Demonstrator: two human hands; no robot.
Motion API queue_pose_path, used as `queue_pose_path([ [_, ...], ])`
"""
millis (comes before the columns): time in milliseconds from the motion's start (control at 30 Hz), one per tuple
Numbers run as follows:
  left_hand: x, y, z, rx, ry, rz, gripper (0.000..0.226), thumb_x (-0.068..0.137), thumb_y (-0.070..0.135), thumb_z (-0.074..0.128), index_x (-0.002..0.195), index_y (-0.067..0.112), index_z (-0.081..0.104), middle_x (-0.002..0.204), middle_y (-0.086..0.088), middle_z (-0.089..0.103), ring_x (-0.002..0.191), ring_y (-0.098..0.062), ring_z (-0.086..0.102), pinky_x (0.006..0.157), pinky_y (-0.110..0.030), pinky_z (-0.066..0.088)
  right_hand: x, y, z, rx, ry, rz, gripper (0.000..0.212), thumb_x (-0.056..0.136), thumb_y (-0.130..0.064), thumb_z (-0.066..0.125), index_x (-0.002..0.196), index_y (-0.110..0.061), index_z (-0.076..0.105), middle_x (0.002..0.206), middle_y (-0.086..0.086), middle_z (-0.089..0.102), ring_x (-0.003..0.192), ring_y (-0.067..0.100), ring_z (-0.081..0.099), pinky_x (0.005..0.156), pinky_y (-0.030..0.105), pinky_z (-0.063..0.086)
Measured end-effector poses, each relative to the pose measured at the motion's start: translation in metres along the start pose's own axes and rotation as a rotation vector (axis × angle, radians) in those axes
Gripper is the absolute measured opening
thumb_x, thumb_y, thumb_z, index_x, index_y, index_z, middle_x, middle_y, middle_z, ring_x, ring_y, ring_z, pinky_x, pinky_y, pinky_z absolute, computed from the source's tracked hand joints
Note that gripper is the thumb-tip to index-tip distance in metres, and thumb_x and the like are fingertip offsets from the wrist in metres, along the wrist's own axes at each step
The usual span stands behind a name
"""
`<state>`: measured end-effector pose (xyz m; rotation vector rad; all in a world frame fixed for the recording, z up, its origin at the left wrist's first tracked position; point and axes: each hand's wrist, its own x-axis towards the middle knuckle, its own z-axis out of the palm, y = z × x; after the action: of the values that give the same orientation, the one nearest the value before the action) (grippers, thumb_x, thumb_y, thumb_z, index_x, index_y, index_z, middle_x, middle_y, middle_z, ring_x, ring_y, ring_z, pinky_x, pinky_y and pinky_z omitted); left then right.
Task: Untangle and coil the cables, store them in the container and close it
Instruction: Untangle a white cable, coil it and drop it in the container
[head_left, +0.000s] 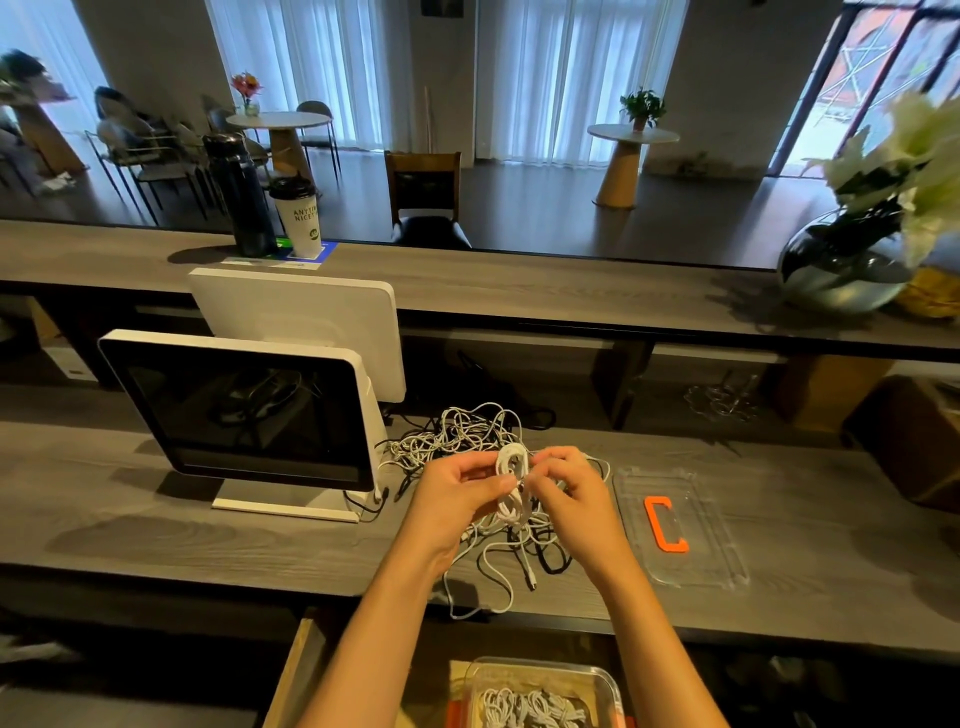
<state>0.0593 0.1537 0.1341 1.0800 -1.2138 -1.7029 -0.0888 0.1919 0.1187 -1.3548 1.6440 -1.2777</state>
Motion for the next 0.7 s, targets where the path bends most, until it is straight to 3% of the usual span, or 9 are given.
queue_pose_path([
  [100,-0.001,-0.001,0.000,0.066,-0.023,0.038,0.033,0.084,-0.005,0.071,0.101,0.023,0.075,0.092,-0.001,0.077,0.082,-0.014,0.072,0.074,-0.026,0.057,0.001,-0.003,-0.002,-0.029,-0.044,0.032,0.027,0.088,-0.004,0.061,0.064,-0.012,0.071,0.102,-0.004,0.061,0.095,-0.003,0.056,0.085,0.025,0.047],
  [200,0.001,-0.001,-0.001,0.124,-0.048,0.047,0.037,0.083,-0.005,0.072,0.101,0.027,0.076,0.091,-0.001,0.077,0.081,-0.017,0.071,0.079,-0.035,0.058,0.002,-0.002,-0.004,-0.049,-0.073,0.050,0.026,0.086,-0.006,0.063,0.062,-0.009,0.072,0.098,0.001,0.064,0.091,0.006,0.060,0.082,0.032,0.051],
  [300,0.002,-0.002,-0.002,0.125,-0.045,0.050,0.037,0.082,-0.007,0.071,0.099,0.026,0.075,0.091,-0.001,0.077,0.085,-0.018,0.074,0.080,-0.034,0.061,0.003,0.000,-0.004,0.000,-0.068,0.118,0.025,0.085,-0.004,0.062,0.060,-0.003,0.068,0.083,0.001,0.068,0.077,0.014,0.060,0.071,0.032,0.049],
  [400,0.004,-0.001,-0.004,0.142,-0.043,0.073,0.037,0.082,-0.007,0.072,0.099,0.026,0.074,0.094,-0.001,0.077,0.089,-0.020,0.074,0.079,-0.032,0.061,0.001,0.002,0.000,0.168,-0.009,0.220,0.023,0.085,0.001,0.060,0.065,-0.001,0.072,0.072,0.005,0.069,0.068,0.017,0.057,0.060,0.028,0.047],
  [533,0.004,-0.001,-0.004,0.179,-0.102,0.111,0.043,0.082,-0.007,0.072,0.111,0.024,0.072,0.097,0.003,0.077,0.086,-0.010,0.073,0.073,-0.024,0.057,0.000,0.001,0.004,0.354,0.084,0.251,0.018,0.086,-0.004,0.070,0.073,0.007,0.072,0.071,0.021,0.067,0.064,0.025,0.062,0.062,0.032,0.055],
  [700,0.009,-0.006,-0.004,0.109,-0.106,0.083,0.041,0.083,-0.006,0.071,0.115,0.021,0.071,0.104,-0.001,0.077,0.095,-0.020,0.074,0.078,-0.030,0.060,-0.005,0.002,0.009,0.425,0.228,0.221,0.014,0.083,-0.009,0.076,0.085,0.003,0.070,0.069,0.014,0.069,0.057,0.019,0.065,0.055,0.026,0.054],
])
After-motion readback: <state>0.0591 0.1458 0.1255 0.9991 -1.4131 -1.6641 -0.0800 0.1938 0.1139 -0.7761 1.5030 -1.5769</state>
